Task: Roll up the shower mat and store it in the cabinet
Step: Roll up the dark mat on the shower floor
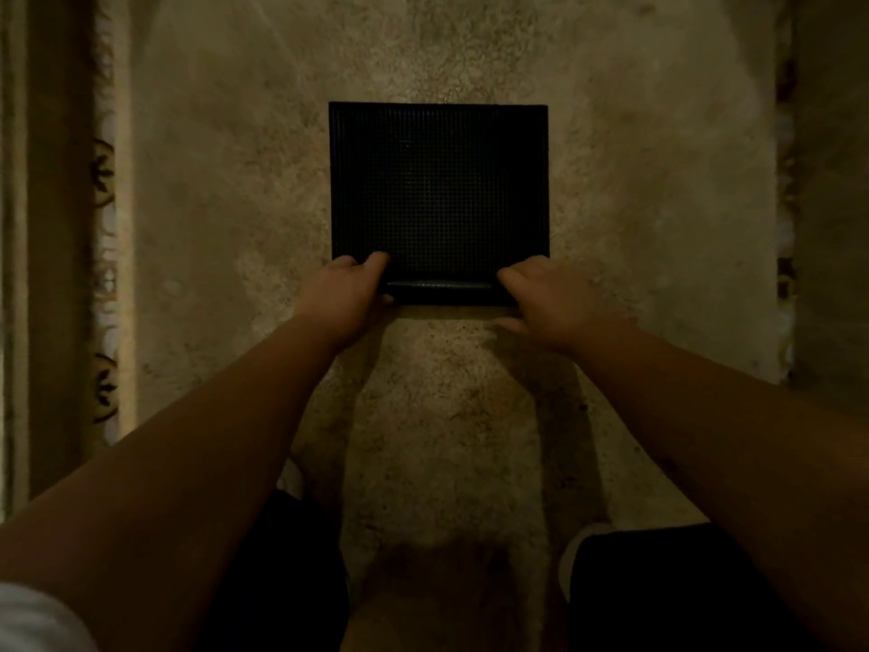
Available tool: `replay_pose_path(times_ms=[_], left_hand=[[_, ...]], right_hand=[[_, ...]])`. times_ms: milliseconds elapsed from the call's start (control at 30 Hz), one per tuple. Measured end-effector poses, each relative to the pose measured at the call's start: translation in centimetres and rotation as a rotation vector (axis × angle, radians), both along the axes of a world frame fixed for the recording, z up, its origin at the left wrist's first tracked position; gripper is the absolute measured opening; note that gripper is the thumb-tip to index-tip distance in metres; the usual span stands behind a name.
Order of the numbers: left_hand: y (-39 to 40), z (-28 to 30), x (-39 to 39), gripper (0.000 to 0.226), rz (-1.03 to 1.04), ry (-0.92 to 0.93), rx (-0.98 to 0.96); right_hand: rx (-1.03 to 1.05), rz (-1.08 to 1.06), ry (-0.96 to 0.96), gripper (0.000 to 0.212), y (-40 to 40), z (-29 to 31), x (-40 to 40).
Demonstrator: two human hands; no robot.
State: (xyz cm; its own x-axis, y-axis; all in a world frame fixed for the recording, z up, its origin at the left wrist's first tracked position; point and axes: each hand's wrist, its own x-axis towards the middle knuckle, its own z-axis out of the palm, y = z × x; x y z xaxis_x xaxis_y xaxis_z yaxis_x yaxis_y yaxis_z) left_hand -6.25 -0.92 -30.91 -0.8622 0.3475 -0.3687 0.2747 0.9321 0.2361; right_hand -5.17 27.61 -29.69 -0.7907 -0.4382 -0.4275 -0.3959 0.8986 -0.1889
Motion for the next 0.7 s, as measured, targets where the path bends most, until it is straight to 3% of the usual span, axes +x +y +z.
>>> replay_pose_path(times_ms=[67, 167, 267, 467, 567, 700], left_hand=[[-0.1, -0.1, -1.2, 0.039, 0.029, -0.072, 0.007], [-0.6, -0.1, -1.8, 0.032, 0.034, -0.112, 0.026], [-0.4, -0.2, -1.1, 0.033, 0.072, -0.055, 0.012], [1.1, 0.9, -1.7, 0.044, -0.007, 0.064, -0.015], [1.2, 0.7, -1.1, 0.034, -0.064, 0.112, 0.012], [1.6, 0.0, -0.2, 0.056, -0.056, 0.131, -0.045]], right_hand=[[0.062, 0.006, 0.006, 0.058, -0.2, -0.3, 0.3], [0.016, -0.098, 0.049, 0.047, -0.7, -0.8, -0.1], [-0.053, -0.146, -0.022, 0.045, -0.6, -0.6, -1.4], [0.002, -0.176, -0.156, 0.053, -0.2, -0.4, -4.5], [-0.039, -0.277, -0.194, 0.057, -0.1, -0.6, -5.6], [-0.121, -0.397, -0.260, 0.039, 0.2, -0.9, -6.5]])
